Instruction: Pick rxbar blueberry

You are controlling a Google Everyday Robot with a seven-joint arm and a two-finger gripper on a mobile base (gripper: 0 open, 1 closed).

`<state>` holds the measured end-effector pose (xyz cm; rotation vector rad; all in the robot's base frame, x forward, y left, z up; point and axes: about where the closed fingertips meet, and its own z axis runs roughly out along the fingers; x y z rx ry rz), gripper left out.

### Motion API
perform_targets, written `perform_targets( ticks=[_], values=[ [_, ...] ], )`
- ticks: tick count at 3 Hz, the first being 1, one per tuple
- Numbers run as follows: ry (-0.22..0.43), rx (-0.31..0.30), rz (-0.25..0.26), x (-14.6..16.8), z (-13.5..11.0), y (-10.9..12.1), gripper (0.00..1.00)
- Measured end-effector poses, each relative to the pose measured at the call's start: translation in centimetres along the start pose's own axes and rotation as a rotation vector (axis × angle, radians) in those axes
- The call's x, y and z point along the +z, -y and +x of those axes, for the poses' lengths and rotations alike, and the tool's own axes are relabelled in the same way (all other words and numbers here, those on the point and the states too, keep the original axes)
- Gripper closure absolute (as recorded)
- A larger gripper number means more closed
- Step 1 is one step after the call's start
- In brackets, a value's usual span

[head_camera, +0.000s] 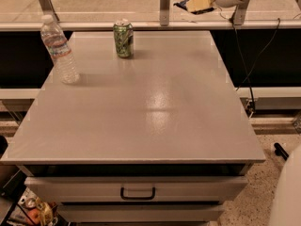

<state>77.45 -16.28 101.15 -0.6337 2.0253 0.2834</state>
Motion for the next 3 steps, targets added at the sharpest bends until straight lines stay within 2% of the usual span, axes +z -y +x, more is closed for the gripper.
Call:
perform_targets(
  ticks=[1, 2, 3],
  values=[
    [0.022, -0.034, -0.049, -1.3, -0.8, -0.8, 1.00],
    [0.047, -0.070, -0.073, -2.9, -1.2, -2.2, 1.00],
    [0.073, -0.106, -0.105, -4.3, -0.5, -4.0, 1.00]
  ],
)
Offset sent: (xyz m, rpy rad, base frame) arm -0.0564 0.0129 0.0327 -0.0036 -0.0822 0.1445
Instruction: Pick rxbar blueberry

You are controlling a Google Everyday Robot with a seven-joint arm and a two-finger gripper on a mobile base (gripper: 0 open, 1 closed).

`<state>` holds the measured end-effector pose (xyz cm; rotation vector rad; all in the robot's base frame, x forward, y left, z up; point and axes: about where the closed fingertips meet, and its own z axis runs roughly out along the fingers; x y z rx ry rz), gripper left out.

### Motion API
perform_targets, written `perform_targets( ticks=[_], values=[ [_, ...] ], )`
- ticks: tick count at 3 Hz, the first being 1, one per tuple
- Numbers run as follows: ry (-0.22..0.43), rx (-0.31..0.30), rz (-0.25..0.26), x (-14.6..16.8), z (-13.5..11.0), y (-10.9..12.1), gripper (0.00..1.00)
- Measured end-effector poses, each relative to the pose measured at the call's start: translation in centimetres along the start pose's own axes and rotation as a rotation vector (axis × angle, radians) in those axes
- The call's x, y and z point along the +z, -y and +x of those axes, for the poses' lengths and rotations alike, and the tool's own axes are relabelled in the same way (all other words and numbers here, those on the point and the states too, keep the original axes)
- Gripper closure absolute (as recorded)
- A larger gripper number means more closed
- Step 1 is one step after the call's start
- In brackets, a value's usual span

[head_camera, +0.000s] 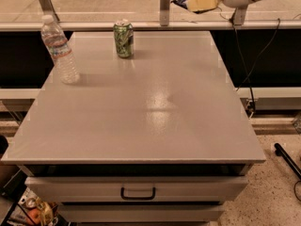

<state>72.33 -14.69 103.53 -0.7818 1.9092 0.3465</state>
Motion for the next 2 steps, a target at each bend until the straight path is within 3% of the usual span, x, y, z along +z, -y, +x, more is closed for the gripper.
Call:
perform_targets(
  ticks=[2],
  values=[
    [0.056, -0.074, -0.048, -1.6, 0.3, -2.9, 1.00]
  ],
)
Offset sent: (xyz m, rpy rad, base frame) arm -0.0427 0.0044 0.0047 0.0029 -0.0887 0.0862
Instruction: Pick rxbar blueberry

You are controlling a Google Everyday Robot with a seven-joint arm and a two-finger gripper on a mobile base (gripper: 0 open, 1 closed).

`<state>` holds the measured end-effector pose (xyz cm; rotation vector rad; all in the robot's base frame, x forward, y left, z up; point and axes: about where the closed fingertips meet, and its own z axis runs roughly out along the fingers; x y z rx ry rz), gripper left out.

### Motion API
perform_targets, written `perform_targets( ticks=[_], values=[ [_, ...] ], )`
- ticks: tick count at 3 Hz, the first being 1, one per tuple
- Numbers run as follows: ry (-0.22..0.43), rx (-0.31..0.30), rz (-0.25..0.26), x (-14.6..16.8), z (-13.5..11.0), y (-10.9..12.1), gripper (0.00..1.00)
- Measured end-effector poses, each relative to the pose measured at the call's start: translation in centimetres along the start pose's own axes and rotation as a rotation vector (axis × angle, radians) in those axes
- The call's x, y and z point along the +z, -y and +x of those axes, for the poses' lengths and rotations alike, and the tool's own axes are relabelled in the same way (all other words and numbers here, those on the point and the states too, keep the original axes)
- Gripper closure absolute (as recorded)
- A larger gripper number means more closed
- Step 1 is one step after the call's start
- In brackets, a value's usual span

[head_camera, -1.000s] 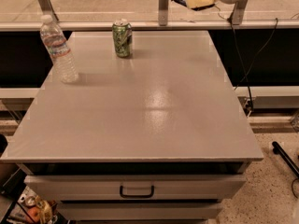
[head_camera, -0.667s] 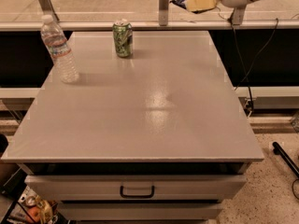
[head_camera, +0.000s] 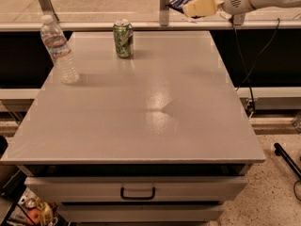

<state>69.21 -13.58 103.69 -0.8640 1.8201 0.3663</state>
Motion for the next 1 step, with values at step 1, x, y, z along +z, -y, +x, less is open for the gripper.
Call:
perform_targets(
  ticks=[1],
  values=[
    [0.001, -0.001, -0.001, 0.02, -0.02, -0.03, 1.00]
  ],
)
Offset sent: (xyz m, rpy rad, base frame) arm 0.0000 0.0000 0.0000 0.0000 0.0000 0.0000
